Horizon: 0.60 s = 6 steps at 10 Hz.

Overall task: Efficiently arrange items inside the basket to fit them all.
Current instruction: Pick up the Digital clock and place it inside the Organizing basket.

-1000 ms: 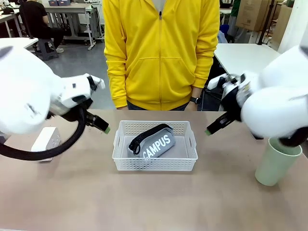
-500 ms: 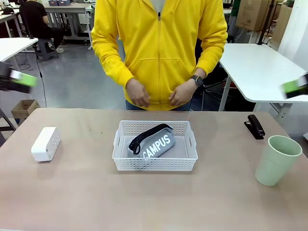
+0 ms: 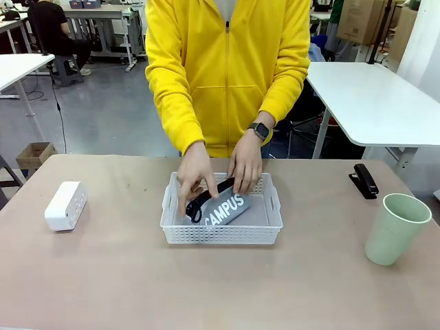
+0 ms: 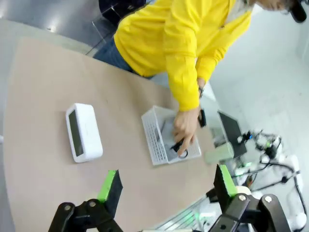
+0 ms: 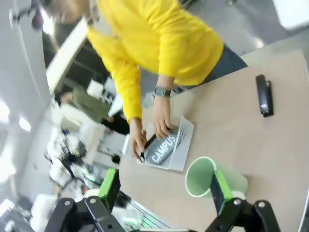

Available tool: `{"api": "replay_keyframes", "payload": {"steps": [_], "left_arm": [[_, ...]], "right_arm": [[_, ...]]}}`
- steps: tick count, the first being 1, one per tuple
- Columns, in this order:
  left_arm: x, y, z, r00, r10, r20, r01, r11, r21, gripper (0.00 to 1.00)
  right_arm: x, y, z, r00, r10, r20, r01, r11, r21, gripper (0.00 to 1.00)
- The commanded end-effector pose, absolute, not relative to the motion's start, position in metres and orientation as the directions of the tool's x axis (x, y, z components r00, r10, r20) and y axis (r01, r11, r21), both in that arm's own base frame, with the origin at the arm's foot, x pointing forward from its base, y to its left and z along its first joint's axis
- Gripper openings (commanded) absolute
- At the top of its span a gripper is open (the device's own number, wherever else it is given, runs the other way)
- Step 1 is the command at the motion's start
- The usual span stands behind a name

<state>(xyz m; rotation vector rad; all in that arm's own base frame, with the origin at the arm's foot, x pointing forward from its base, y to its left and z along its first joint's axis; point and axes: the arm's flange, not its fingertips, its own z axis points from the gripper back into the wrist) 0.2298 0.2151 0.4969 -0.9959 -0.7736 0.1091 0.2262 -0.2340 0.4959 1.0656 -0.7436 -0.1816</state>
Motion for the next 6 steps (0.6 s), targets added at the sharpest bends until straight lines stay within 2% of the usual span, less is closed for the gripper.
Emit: {"api": "replay_keyframes", "payload": {"steps": [1, 3, 4, 5, 6], "left_arm": [[0.191, 0.181, 0.461, 0.637, 0.492, 0.594, 0.319, 0.533, -0.784, 1.00], [0.177, 0.184, 0.449, 0.549, 0.623, 0.558, 0.282, 0.490, -0.825, 1.00], [0.181, 0.183, 0.446, 0.523, 0.664, 0.534, 0.238, 0.488, -0.840, 1.00], [0.197, 0.252, 0.494, 0.603, 0.582, 0.545, 0.260, 0.503, -0.824, 1.00], [0.197, 0.252, 0.494, 0.603, 0.582, 0.545, 0.260, 0.503, -0.824, 1.00]], "right_arm": [[0.232, -0.251, 0.468, 0.723, -0.567, 0.396, -0.199, 0.378, 0.904, 1.00], [0.229, -0.254, 0.459, 0.705, -0.614, 0.354, -0.109, 0.400, 0.910, 1.00], [0.234, -0.245, 0.460, 0.692, -0.622, 0.366, -0.053, 0.462, 0.885, 1.00], [0.223, -0.264, 0.452, 0.715, -0.611, 0.338, -0.112, 0.378, 0.919, 1.00], [0.223, -0.264, 0.452, 0.715, -0.611, 0.338, -0.112, 0.378, 0.919, 1.00]]}}
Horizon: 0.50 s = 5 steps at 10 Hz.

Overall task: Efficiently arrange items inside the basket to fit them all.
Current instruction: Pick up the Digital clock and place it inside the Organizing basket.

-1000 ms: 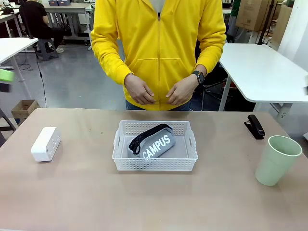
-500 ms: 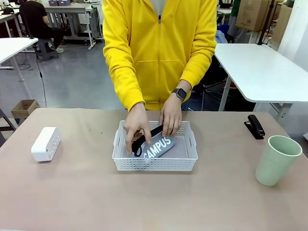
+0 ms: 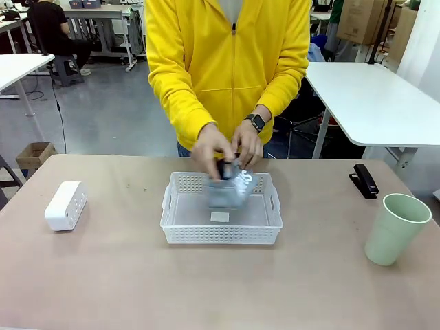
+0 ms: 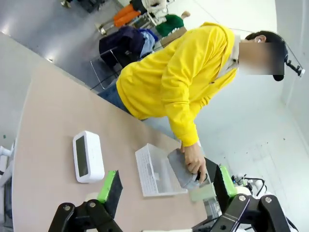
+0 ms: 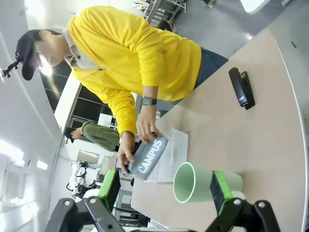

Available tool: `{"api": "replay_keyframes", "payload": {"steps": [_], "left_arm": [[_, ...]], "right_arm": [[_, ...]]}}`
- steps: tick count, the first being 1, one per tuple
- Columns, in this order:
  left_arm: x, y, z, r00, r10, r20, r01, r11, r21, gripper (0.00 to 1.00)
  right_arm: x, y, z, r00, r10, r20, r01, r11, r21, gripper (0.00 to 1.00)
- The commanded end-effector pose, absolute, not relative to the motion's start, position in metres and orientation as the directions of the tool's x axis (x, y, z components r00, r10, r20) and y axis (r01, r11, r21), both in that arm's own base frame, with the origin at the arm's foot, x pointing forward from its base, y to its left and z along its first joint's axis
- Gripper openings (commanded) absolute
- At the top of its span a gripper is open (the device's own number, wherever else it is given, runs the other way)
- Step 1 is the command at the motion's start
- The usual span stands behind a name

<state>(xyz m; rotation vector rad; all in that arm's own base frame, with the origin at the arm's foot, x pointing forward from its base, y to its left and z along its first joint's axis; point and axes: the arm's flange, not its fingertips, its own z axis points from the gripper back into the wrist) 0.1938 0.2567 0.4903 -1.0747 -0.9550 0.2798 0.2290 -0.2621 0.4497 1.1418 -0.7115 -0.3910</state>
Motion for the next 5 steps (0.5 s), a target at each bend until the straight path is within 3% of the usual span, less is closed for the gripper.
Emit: {"api": "replay_keyframes", "payload": {"steps": [1, 5], "left_arm": [[0.1970, 0.2524, 0.4936, 0.603, 0.582, 0.545, 0.260, 0.503, -0.824, 1.00], [0.1970, 0.2524, 0.4936, 0.603, 0.582, 0.545, 0.260, 0.503, -0.824, 1.00]], "right_arm": [[0.2229, -0.2643, 0.4518, 0.715, -0.611, 0.338, -0.112, 0.378, 0.919, 1.00], [0.2229, -0.2643, 0.4518, 0.715, -0.611, 0.338, -0.112, 0.378, 0.919, 1.00]]}}
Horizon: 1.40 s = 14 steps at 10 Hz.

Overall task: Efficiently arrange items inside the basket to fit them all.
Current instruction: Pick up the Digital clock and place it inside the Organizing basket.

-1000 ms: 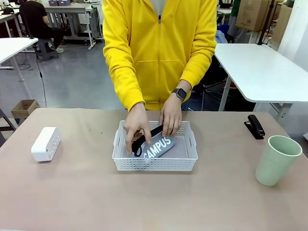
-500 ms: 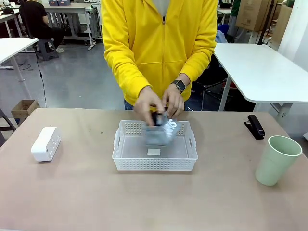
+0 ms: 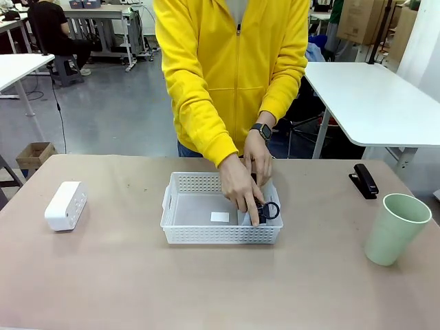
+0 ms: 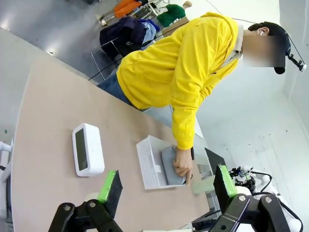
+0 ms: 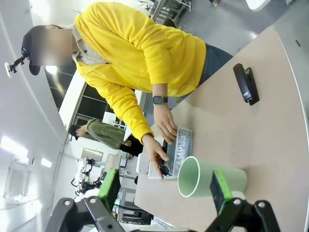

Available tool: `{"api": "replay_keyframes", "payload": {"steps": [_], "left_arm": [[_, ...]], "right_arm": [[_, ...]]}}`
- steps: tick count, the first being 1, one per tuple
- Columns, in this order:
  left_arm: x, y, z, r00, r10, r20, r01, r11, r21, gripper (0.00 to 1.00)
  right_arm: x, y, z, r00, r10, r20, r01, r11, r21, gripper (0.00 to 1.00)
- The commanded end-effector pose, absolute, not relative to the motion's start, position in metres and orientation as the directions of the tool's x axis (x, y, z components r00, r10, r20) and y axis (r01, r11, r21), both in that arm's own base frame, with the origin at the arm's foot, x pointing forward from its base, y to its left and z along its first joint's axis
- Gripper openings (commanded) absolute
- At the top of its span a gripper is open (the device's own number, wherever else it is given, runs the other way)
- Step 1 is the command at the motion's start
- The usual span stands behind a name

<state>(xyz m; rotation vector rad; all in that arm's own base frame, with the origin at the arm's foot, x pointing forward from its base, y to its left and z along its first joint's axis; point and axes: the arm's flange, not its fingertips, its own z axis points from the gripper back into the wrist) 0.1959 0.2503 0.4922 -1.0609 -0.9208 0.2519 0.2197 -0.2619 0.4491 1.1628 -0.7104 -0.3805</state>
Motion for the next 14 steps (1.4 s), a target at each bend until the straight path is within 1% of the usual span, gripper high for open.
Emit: {"api": "replay_keyframes", "payload": {"steps": [1, 3, 4, 7, 8, 10, 11, 13, 14], "left_arm": [[0.197, 0.252, 0.494, 0.603, 0.582, 0.545, 0.260, 0.503, -0.824, 1.00], [0.197, 0.252, 0.494, 0.603, 0.582, 0.545, 0.260, 0.503, -0.824, 1.00], [0.195, 0.251, 0.492, 0.615, 0.588, 0.526, 0.235, 0.500, -0.833, 1.00], [0.226, 0.231, 0.512, 0.717, 0.466, 0.518, 0.190, 0.584, -0.789, 1.00], [0.243, 0.216, 0.524, 0.789, 0.386, 0.477, 0.123, 0.662, -0.739, 1.00], [0.280, 0.178, 0.556, 0.869, 0.200, 0.453, 0.134, 0.785, -0.605, 1.00], [0.298, 0.156, 0.567, 0.903, 0.070, 0.424, 0.172, 0.845, -0.506, 1.00], [0.342, 0.095, 0.578, 0.942, -0.115, 0.316, 0.209, 0.935, -0.285, 1.00], [0.358, 0.067, 0.574, 0.953, -0.158, 0.257, 0.204, 0.965, -0.162, 1.00]], "right_arm": [[0.223, -0.264, 0.452, 0.715, -0.611, 0.338, -0.112, 0.378, 0.919, 1.00], [0.223, -0.264, 0.452, 0.715, -0.611, 0.338, -0.112, 0.378, 0.919, 1.00], [0.223, -0.264, 0.452, 0.715, -0.611, 0.338, -0.112, 0.378, 0.919, 1.00], [0.223, -0.264, 0.452, 0.715, -0.611, 0.338, -0.112, 0.378, 0.919, 1.00], [0.223, -0.264, 0.452, 0.715, -0.611, 0.338, -0.112, 0.378, 0.919, 1.00], [0.223, -0.264, 0.452, 0.715, -0.611, 0.338, -0.112, 0.378, 0.919, 1.00], [0.223, -0.264, 0.452, 0.715, -0.611, 0.338, -0.112, 0.378, 0.919, 1.00], [0.223, -0.264, 0.452, 0.715, -0.611, 0.338, -0.112, 0.378, 0.919, 1.00], [0.223, -0.264, 0.452, 0.715, -0.611, 0.338, -0.112, 0.378, 0.919, 1.00]]}}
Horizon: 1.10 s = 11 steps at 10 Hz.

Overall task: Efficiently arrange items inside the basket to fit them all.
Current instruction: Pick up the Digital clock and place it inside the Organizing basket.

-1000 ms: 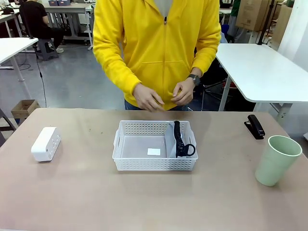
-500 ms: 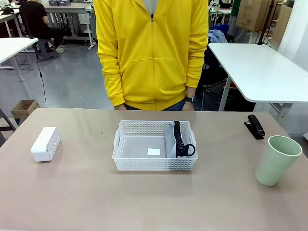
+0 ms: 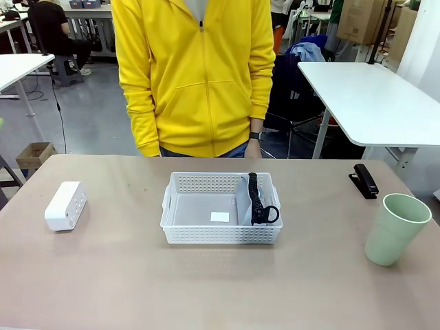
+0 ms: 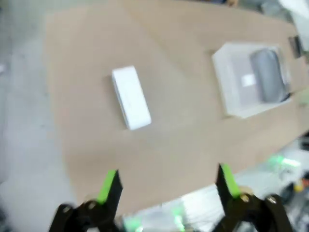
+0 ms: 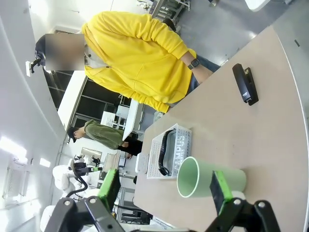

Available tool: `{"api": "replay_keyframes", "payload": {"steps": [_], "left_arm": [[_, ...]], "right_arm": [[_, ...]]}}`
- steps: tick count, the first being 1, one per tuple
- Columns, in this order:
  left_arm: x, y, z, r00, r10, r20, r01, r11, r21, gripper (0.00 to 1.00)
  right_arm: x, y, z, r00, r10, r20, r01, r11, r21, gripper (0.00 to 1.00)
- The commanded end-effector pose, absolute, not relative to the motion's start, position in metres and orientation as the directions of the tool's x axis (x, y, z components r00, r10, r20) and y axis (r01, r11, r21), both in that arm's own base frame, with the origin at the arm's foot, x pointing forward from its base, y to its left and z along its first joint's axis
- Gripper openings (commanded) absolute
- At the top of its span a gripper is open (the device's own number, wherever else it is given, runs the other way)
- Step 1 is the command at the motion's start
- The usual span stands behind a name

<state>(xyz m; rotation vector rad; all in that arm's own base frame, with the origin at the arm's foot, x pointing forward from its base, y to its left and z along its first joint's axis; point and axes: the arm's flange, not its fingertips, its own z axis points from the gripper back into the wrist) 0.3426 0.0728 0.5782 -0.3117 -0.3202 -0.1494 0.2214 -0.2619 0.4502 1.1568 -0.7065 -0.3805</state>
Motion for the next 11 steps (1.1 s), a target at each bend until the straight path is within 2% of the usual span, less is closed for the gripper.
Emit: {"api": "replay_keyframes", "payload": {"steps": [1, 3, 5, 7, 8, 11], "left_arm": [[0.370, 0.043, 0.568, 0.961, -0.193, 0.199, 0.212, 0.974, -0.075, 1.00], [0.383, 0.011, 0.546, 0.962, -0.236, 0.136, 0.244, 0.969, -0.047, 1.00], [0.391, 0.001, 0.517, 0.974, -0.039, 0.225, 0.040, 0.999, 0.001, 1.00], [0.391, 0.002, 0.517, 0.963, 0.046, 0.266, -0.044, 0.999, -0.012, 1.00], [0.395, 0.000, 0.519, 0.976, -0.084, 0.199, 0.092, 0.995, -0.032, 1.00], [0.395, 0.000, 0.519, 0.976, -0.084, 0.199, 0.092, 0.995, -0.032, 1.00]], "right_arm": [[0.223, -0.264, 0.452, 0.715, -0.611, 0.338, -0.112, 0.378, 0.919, 1.00], [0.223, -0.264, 0.452, 0.715, -0.611, 0.338, -0.112, 0.378, 0.919, 1.00], [0.223, -0.264, 0.452, 0.715, -0.611, 0.338, -0.112, 0.378, 0.919, 1.00], [0.223, -0.264, 0.452, 0.715, -0.611, 0.338, -0.112, 0.378, 0.919, 1.00], [0.223, -0.264, 0.452, 0.715, -0.611, 0.338, -0.112, 0.378, 0.919, 1.00], [0.223, -0.264, 0.452, 0.715, -0.611, 0.338, -0.112, 0.378, 0.919, 1.00]]}}
